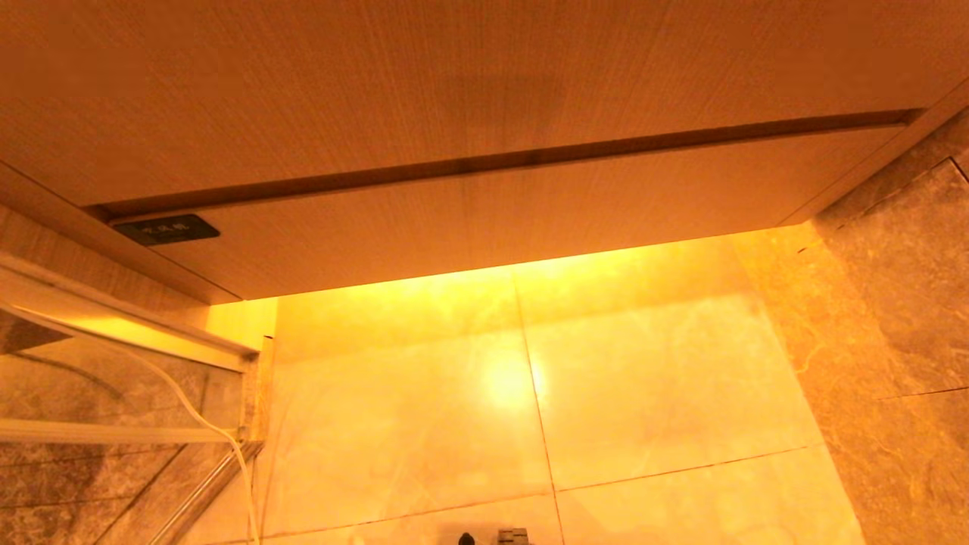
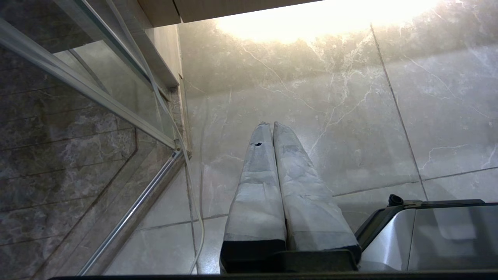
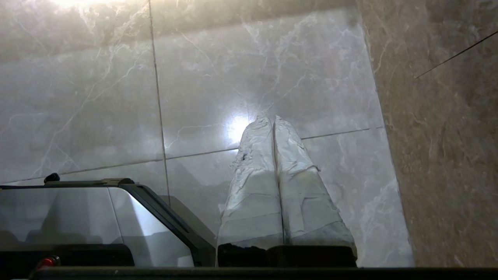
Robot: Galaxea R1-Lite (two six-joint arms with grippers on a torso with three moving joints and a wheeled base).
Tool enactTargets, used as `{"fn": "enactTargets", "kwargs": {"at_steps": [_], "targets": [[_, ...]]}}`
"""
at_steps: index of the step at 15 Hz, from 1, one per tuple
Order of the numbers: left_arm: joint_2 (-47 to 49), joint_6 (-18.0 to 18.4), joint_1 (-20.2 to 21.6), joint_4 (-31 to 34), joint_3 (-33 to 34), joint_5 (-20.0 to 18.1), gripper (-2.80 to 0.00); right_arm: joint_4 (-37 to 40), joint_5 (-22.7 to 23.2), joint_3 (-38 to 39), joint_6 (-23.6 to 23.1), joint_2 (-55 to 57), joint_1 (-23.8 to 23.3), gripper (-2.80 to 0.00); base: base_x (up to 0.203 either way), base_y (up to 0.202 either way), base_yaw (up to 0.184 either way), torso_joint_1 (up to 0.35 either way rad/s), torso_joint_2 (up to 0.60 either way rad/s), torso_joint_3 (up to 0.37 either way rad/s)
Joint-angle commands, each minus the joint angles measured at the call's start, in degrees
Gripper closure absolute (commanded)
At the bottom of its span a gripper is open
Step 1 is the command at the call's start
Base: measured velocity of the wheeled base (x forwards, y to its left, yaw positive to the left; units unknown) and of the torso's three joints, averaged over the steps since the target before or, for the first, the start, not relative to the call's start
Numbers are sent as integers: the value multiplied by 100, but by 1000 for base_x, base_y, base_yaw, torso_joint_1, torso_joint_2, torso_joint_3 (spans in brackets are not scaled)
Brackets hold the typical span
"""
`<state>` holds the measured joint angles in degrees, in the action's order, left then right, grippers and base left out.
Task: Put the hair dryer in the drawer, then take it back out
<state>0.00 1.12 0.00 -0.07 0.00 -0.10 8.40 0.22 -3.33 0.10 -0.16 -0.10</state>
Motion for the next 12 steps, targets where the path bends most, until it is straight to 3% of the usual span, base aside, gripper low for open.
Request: {"fn": "enactTargets", "kwargs": {"at_steps": [1, 12], "targets": [[0, 2, 0, -1, 9, 1, 0, 12, 4, -1, -1, 25, 1, 0, 0, 0, 0, 0, 0, 0], [0, 2, 0, -1, 9, 1, 0, 13, -5, -1, -14, 25, 1, 0, 0, 0, 0, 0, 0, 0]]}}
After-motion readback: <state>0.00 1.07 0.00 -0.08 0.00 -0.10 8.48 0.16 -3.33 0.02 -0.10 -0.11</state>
